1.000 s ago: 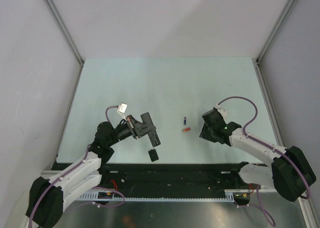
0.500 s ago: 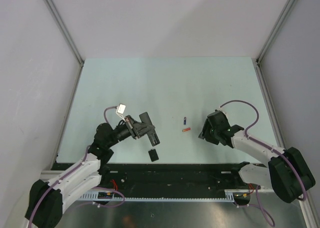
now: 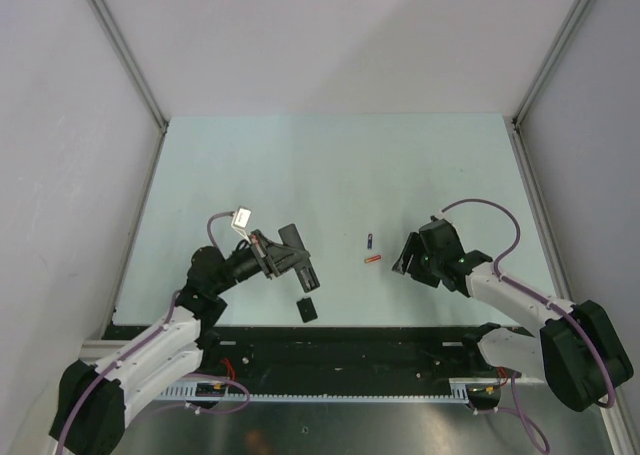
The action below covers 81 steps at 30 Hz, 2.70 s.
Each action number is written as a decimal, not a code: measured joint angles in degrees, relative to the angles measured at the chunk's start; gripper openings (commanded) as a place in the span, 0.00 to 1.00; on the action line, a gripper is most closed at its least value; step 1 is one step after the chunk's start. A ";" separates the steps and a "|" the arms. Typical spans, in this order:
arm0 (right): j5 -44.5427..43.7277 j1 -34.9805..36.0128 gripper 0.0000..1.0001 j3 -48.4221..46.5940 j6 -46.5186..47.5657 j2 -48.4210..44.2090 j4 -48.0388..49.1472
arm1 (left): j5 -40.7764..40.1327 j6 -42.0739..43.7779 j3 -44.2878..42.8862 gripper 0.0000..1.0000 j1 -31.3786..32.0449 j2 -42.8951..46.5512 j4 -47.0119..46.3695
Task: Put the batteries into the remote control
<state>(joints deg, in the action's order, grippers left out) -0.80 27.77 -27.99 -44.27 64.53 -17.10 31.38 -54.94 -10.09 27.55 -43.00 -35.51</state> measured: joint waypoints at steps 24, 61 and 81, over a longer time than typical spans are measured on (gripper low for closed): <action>-9.57 11.45 0.57 -18.84 19.34 10.97 -4.83 | 2.19 -2.08 1.03 0.00 0.00 5.20 -0.76; -13.31 11.37 0.24 -24.48 20.92 25.51 -4.52 | 3.26 -3.15 2.19 0.00 0.00 8.41 0.31; -10.34 11.89 0.15 -24.50 18.91 28.96 -3.50 | 1.73 -3.13 2.19 0.00 0.00 6.51 2.34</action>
<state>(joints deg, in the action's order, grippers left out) -11.14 39.66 -52.49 -25.36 93.49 -20.60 33.10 -58.06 -7.90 27.55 -36.49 -33.17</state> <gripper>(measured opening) 0.150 0.179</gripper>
